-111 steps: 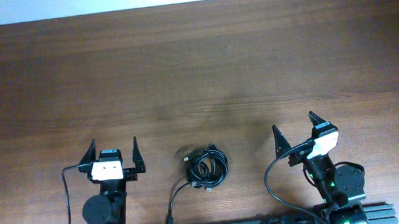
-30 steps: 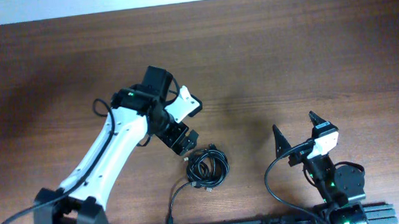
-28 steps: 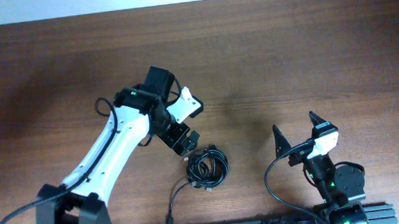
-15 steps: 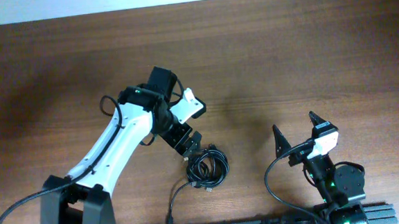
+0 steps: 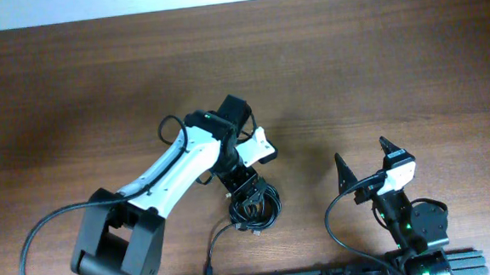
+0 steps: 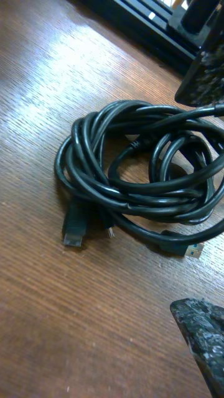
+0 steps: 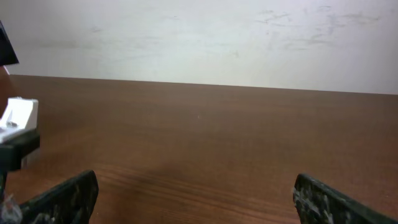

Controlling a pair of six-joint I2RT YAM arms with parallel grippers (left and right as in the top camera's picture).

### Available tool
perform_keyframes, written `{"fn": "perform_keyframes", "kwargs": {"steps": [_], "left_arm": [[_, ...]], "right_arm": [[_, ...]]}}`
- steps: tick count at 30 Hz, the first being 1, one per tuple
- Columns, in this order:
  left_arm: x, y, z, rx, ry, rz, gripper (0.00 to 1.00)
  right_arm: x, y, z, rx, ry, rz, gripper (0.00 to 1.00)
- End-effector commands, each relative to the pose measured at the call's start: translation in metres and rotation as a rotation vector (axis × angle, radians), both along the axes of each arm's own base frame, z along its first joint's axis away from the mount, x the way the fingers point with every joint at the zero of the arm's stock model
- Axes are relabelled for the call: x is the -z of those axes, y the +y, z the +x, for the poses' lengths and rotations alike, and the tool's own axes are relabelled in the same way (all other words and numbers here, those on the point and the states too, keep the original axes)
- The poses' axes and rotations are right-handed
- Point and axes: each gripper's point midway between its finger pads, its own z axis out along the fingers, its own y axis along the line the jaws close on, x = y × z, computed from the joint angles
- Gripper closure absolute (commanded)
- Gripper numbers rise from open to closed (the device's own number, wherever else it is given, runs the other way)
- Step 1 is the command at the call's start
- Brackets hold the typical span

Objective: Untangle cables
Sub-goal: 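Move the left gripper over the black cable bundle and lower, then grasp the cable bundle with the left gripper and lift it up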

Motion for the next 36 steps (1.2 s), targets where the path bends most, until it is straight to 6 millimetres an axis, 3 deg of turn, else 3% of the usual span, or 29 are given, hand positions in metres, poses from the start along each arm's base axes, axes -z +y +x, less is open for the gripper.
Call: {"fn": "perform_keyframes", "kwargs": {"steps": [1,4,10,15,18,20,22,23,36], "left_arm": [[0.016,0.003,-0.010,0.030,0.039,0.039,0.02],[0.023,0.004,-0.011,0.030,0.054,0.051,0.16],[0.043,0.007,-0.014,0.031,0.101,0.089,0.24],[0.048,0.008,-0.015,0.031,0.114,0.097,0.31],[0.048,0.007,-0.014,0.031,0.109,0.093,0.45],[0.049,0.005,-0.012,0.031,0.098,0.086,0.64],[0.049,0.004,-0.009,0.030,0.086,0.079,0.90],[0.050,0.003,-0.008,0.031,0.083,0.077,0.94],[0.058,0.005,0.005,0.014,0.033,0.110,1.00]], "right_arm": [[0.003,0.000,0.000,0.004,0.006,0.006,0.01],[0.003,0.000,0.000,0.004,0.006,0.005,0.01],[0.003,0.000,0.000,0.004,0.006,0.006,0.01],[0.003,0.000,0.000,0.004,0.006,0.006,0.01],[0.003,0.000,0.000,0.004,0.006,0.005,0.01],[0.002,0.000,0.000,0.004,0.006,0.006,0.01],[0.003,0.000,0.000,0.004,0.006,0.005,0.01],[0.003,0.000,0.000,0.004,0.006,0.006,0.01],[0.003,0.000,0.000,0.004,0.006,0.006,0.01]]}}
